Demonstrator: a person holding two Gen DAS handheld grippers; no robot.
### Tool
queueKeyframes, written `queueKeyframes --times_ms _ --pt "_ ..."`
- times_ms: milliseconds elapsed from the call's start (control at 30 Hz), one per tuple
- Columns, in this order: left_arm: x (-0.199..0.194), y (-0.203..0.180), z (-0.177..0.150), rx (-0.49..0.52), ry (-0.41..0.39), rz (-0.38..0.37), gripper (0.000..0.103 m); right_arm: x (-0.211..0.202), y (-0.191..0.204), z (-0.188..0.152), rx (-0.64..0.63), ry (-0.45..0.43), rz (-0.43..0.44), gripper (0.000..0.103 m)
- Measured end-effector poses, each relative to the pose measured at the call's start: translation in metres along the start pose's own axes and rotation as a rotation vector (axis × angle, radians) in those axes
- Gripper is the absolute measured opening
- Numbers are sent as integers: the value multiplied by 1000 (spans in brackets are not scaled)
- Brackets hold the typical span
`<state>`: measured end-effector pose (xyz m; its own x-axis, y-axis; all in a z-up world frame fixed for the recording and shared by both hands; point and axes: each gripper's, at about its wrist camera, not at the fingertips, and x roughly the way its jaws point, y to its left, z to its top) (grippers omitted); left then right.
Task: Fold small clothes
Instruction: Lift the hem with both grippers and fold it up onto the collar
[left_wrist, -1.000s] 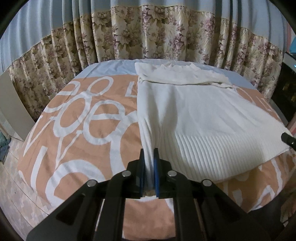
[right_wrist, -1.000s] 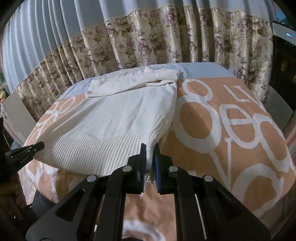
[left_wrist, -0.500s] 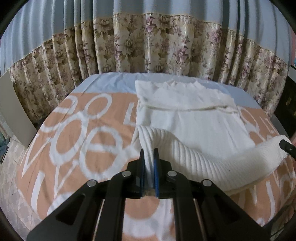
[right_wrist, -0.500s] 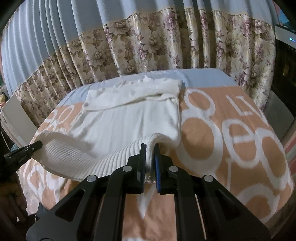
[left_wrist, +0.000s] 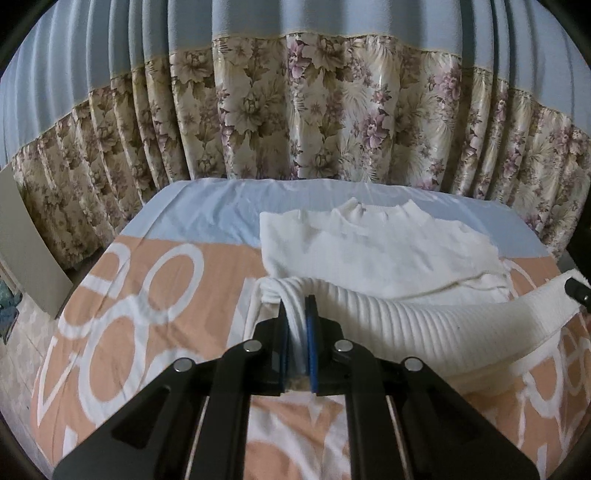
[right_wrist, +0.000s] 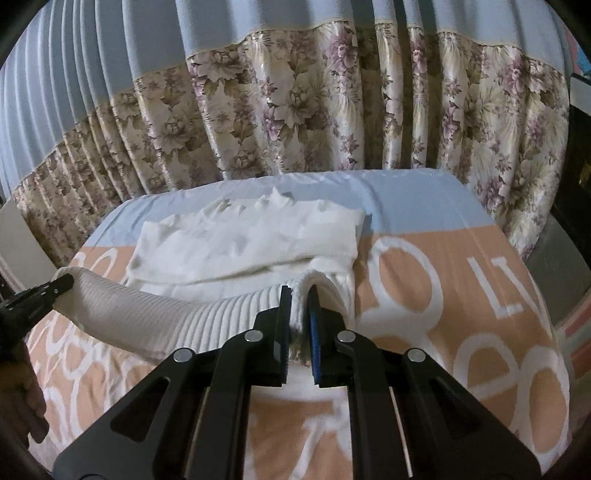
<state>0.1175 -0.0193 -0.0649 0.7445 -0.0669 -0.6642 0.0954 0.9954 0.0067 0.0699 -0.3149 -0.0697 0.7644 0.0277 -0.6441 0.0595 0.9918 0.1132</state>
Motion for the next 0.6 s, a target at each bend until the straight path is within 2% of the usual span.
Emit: queueKeyframes --times_ms 433,600 --pt "74 -8 37 -5 21 69 8 79 18 44 -145 -18 -168 9" --pt "101 -11 52 11 26 117 8 106 22 59 -163 -15 -202 9"
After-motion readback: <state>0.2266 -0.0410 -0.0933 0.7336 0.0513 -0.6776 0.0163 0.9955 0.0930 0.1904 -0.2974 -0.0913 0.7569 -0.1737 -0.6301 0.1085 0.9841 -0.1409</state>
